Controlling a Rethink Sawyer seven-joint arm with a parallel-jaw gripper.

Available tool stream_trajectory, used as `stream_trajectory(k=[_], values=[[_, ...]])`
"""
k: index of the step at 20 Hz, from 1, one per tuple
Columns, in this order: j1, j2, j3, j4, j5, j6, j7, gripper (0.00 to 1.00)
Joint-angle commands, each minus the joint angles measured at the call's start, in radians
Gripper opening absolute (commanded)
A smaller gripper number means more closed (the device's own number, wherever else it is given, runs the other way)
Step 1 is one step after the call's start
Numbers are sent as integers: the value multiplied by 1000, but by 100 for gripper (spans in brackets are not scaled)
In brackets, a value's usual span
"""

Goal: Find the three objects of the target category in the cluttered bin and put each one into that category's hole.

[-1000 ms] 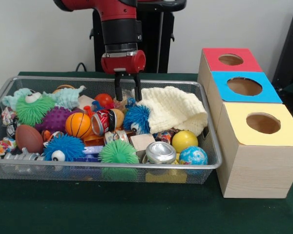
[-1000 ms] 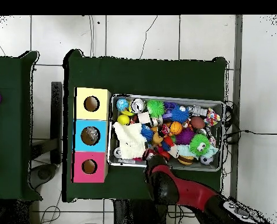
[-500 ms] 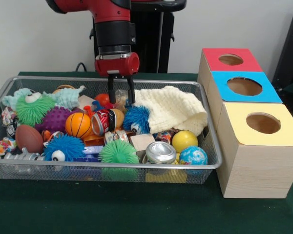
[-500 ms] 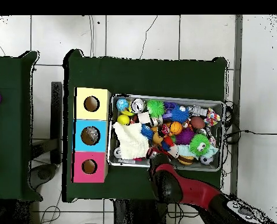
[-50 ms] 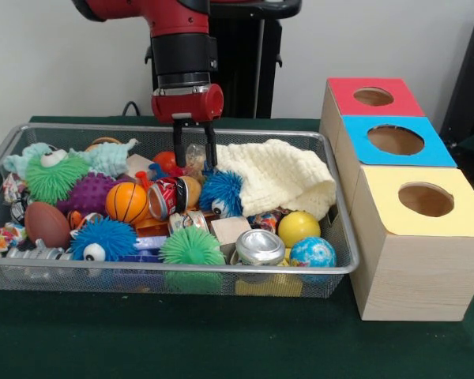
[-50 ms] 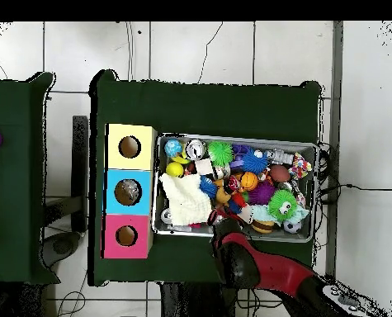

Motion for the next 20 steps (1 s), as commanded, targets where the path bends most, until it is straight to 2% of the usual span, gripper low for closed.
stream_trajectory(k=[1,7,11,12,20], values=[[1,22,26,-133,-25,32,89,100],[36,45,-23,-139,2,-30,105,100],[95,58,-107,-121,166,-52,198,100],[124,49,-137,-107,241,-25,229,100],[230,37,-238,-62,481,-28,260,100]])
